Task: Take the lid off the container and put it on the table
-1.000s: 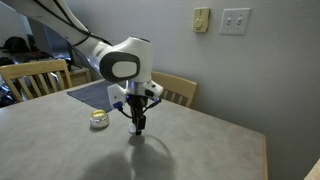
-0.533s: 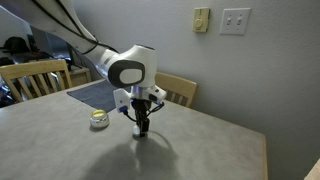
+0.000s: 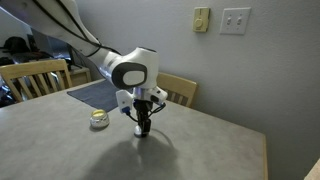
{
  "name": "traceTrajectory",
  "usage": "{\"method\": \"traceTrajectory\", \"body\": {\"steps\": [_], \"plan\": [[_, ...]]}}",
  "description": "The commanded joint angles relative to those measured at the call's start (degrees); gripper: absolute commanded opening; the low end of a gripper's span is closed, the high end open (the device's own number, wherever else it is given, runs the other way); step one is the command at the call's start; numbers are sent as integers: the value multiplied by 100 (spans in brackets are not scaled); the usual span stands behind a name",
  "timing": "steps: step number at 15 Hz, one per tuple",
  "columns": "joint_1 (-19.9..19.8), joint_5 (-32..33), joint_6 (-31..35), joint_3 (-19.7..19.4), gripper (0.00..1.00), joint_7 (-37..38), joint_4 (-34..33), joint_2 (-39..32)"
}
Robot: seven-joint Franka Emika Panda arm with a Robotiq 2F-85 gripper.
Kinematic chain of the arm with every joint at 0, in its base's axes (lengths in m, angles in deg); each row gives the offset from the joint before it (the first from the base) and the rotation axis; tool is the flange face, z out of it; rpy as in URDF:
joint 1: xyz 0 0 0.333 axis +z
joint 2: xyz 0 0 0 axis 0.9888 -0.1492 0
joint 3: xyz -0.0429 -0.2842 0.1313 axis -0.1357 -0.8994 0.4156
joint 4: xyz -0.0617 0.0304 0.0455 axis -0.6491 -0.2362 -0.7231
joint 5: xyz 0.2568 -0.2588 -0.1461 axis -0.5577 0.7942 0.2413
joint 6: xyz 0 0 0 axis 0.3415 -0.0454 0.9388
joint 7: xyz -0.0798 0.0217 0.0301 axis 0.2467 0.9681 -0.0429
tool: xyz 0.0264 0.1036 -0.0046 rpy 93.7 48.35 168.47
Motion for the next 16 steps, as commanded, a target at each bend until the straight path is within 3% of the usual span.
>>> {"method": "traceTrajectory", "body": {"steps": [1,9,16], "plan": [[-45,-53,-195,25,98,24,-179,-86],[101,-148,70,304,100,-164,594,619],[624,-91,285,472,100,65,1596,1667]]}}
